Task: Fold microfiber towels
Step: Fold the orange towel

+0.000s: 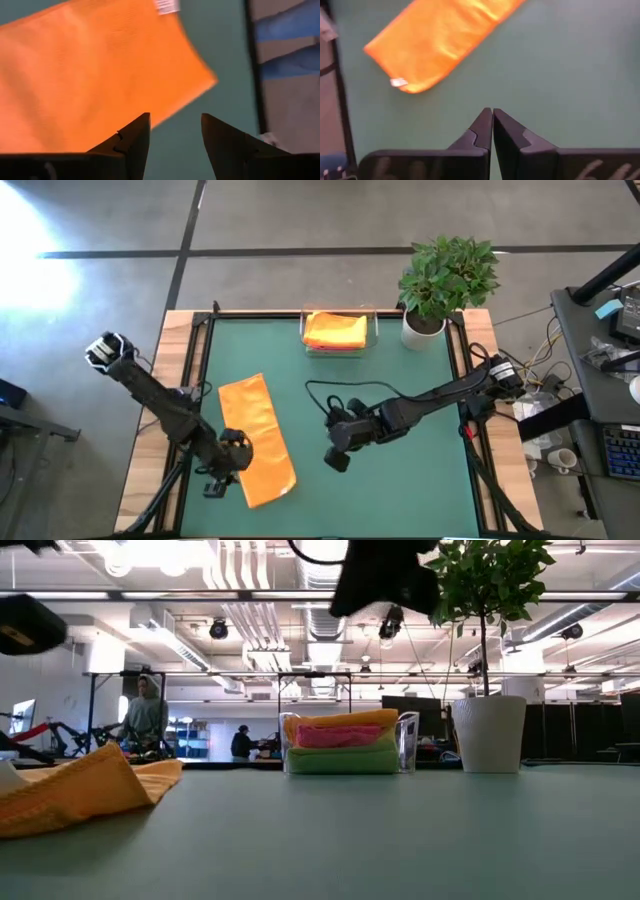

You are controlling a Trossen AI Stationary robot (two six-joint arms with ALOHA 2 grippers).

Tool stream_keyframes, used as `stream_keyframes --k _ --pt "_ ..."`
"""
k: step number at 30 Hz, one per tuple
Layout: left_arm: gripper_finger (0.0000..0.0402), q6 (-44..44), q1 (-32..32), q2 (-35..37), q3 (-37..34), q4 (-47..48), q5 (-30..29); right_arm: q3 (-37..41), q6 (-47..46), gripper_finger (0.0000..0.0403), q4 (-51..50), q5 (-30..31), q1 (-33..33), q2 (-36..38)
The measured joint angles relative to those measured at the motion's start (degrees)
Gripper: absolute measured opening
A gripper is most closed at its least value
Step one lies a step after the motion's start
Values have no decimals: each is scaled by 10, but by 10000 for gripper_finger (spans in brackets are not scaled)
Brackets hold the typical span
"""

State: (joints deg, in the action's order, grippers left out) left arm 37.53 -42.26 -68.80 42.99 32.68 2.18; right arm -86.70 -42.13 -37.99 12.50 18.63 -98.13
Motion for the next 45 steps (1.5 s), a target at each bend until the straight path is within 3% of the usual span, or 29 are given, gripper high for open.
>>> stream_keyframes --k 3,9,18,25,34,37,45 --pt "162 31 -38 -23 17 -3 -12 1 72 10 38 -19 0 0" --pt "162 59 -83 -108 68 -1 -31 1 164 43 86 -121 -1 0" --pt "162 101 -89 -263 175 2 -53 14 362 115 150 -153 9 -34" --pt "162 104 -89 -329 237 34 -60 14 481 127 250 -175 18 -95" --pt "162 206 -92 -365 239 93 -83 -25 512 125 344 -190 19 -182" --pt "162 207 -93 -365 238 93 -84 -61 516 122 345 -218 19 -221" --pt "162 207 -92 -365 238 92 -84 -172 518 117 302 -218 16 -312"
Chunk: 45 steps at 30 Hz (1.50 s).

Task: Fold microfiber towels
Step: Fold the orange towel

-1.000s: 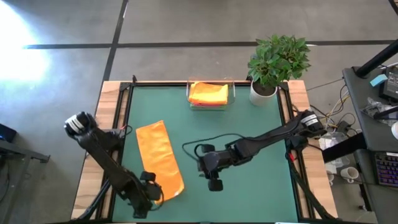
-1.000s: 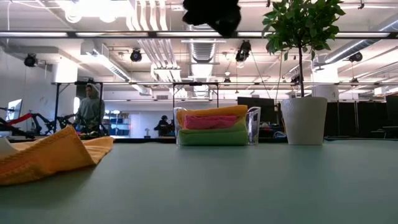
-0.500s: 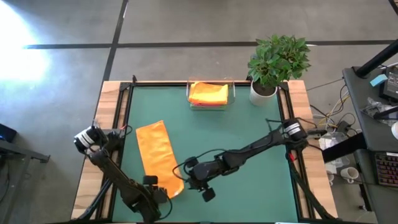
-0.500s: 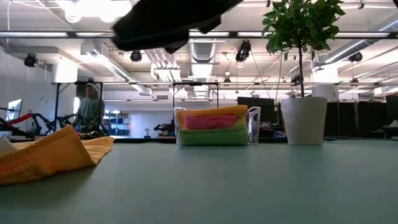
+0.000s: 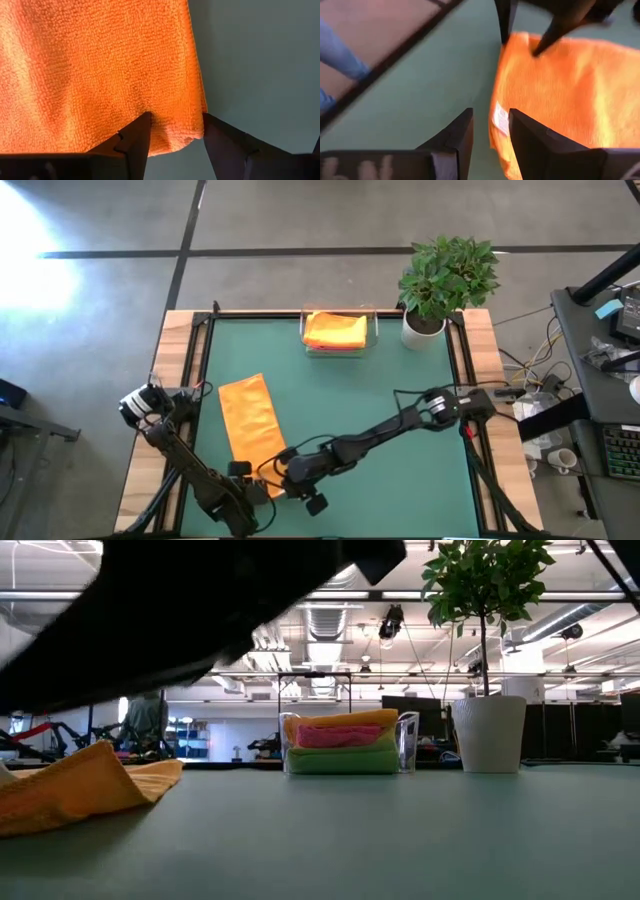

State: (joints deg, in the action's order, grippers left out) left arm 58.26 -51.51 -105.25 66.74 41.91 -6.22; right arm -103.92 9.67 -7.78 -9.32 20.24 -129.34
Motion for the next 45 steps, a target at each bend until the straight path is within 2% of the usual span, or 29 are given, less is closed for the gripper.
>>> stream_keyframes --k 8,13,16,20,22,24,31,37,40,45 --pt "162 0 0 0 0 -5 -2 -105 13 119 -105 8 -2 -78" --pt "162 -1 0 0 0 -6 -3 -160 12 109 -175 55 0 -107" --pt "162 -1 0 0 0 -8 -3 -178 6 93 -205 61 -2 -113" --pt "160 -1 0 3 0 -12 -3 -188 4 47 -218 70 -2 -114" --pt "151 -1 0 8 0 -13 -2 -195 2 20 -226 74 -3 -114" --pt "136 -1 0 16 0 -13 -2 -207 -6 12 -242 79 -4 -115" --pt "60 -1 0 31 28 -13 11 -270 -45 9 -355 84 0 -117" --pt "6 -2 0 32 61 -22 1 -299 -76 9 -368 78 19 -116" --pt "4 -1 0 32 56 -55 1 -296 -90 9 -368 80 23 -116" --pt "30 -18 0 30 44 -79 1 -293 -101 9 -365 81 25 -116"
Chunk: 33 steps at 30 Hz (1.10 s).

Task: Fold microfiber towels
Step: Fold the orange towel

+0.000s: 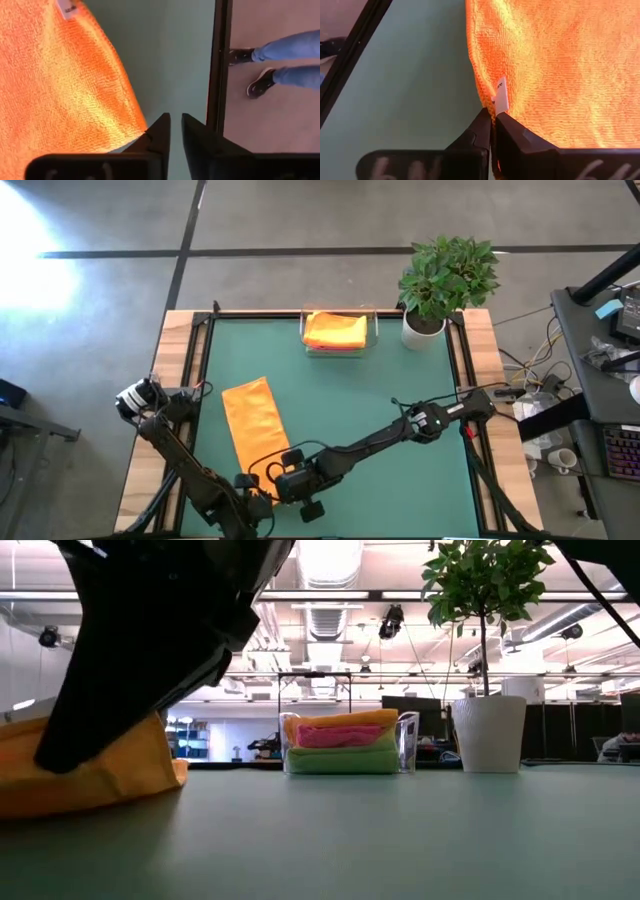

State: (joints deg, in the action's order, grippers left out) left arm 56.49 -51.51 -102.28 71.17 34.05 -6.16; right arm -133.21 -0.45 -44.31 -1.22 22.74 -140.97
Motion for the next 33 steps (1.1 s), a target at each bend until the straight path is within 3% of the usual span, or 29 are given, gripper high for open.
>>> stream_keyframes --k 11,16,27,33 --pt "146 -30 0 -8 -12 2 -35 1 -32 9 1 3 0 0" --pt "177 -28 0 -38 -15 3 -29 2 -56 9 1 12 0 0" --pt "175 -14 2 -82 -11 14 -33 2 -62 9 0 12 5 0" --pt "104 -31 1 -82 -12 24 -67 2 -93 8 0 8 10 0"
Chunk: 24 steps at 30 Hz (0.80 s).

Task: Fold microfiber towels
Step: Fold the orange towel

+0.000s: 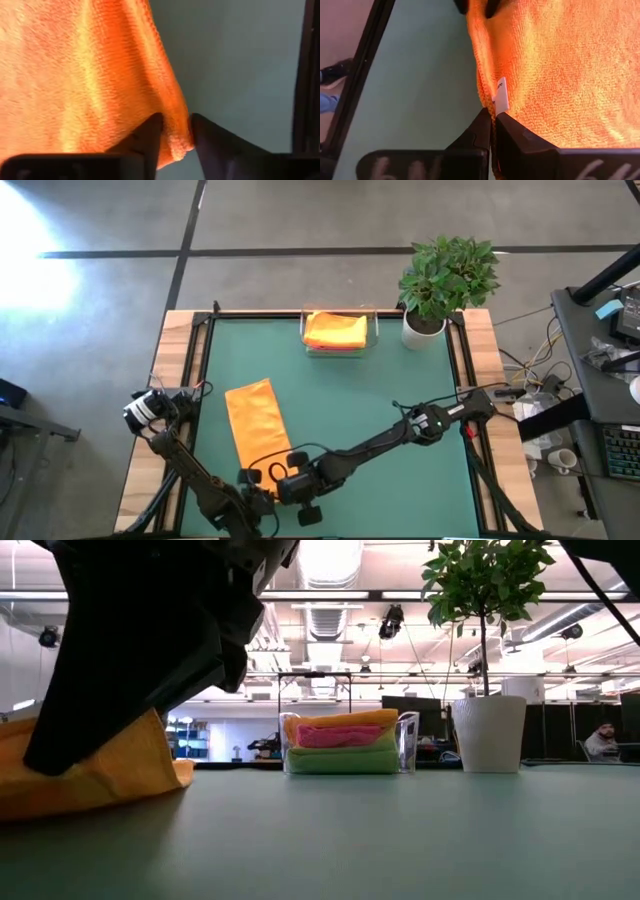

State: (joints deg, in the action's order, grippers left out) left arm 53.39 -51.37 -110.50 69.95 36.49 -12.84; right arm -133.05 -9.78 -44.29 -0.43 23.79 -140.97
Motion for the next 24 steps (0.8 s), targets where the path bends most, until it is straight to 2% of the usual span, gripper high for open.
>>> stream_keyframes --k 4,6,12,16,20,24 --pt "30 -30 0 0 -1 4 -17 0 -24 8 0 0 7 0" --pt "9 -41 0 0 -1 5 -21 -1 -32 8 1 -1 12 0" --pt "3 -43 1 6 11 6 -20 -6 -72 8 -4 -1 20 0" --pt "2 -43 3 24 35 0 23 -19 -106 8 -11 -3 35 1" --pt "1 -44 -3 41 66 -7 81 -19 -172 8 -4 -10 55 19" --pt "1 -43 -10 46 100 -6 111 -19 -241 8 2 -10 79 31"
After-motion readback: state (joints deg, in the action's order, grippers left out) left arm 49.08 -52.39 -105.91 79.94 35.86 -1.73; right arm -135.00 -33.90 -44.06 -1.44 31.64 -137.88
